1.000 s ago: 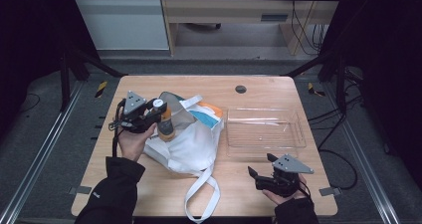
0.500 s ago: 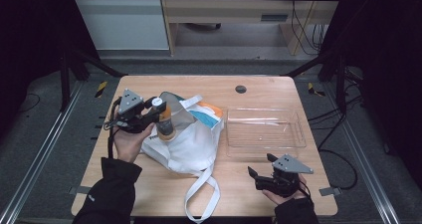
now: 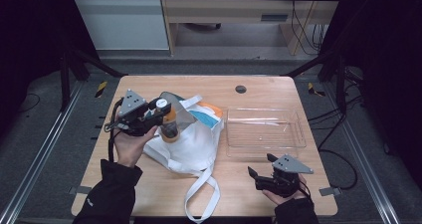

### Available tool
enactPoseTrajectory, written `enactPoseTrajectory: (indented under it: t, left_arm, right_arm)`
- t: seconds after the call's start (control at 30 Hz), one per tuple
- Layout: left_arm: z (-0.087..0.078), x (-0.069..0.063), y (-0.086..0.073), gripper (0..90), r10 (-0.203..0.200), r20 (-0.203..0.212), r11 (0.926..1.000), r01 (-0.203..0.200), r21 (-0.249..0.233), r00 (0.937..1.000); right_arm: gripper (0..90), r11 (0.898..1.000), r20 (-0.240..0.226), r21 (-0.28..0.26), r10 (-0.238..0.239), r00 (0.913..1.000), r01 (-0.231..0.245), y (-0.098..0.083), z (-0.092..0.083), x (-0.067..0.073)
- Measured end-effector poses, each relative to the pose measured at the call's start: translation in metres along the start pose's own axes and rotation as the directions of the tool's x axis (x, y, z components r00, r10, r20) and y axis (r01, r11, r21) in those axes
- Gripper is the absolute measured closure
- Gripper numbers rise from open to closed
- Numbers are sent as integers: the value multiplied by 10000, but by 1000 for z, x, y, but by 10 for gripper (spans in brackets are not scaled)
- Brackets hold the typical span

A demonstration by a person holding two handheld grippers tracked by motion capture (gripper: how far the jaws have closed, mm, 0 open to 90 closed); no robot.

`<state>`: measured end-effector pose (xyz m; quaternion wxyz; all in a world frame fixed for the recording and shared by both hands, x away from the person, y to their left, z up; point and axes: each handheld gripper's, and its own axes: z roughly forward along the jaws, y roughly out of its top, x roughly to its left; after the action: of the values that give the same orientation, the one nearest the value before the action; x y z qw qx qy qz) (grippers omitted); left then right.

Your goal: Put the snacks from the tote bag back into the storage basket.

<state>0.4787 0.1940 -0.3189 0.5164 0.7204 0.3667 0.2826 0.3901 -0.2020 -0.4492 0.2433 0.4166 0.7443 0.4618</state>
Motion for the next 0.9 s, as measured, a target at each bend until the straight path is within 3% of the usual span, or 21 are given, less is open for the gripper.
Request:
enactPoseTrajectory:
  t: [0.27,0.53,0.9]
  left_arm:
    - [0,-13,3,589,153,295,9999,-154,49,9994]
    - [-6,-18,8,589,124,456,9999,-119,-108,9989]
    - [-7,-31,27,589,306,626,9991,-286,-319,9976]
  right_arm:
    - [197,10000,-7,29,8,10000,-7,0,0,1]
    - [197,10000,53,39,-31,10000,31,0,1,0]
    - [195,10000,51,-6,21,10000,-21,0,0,0]
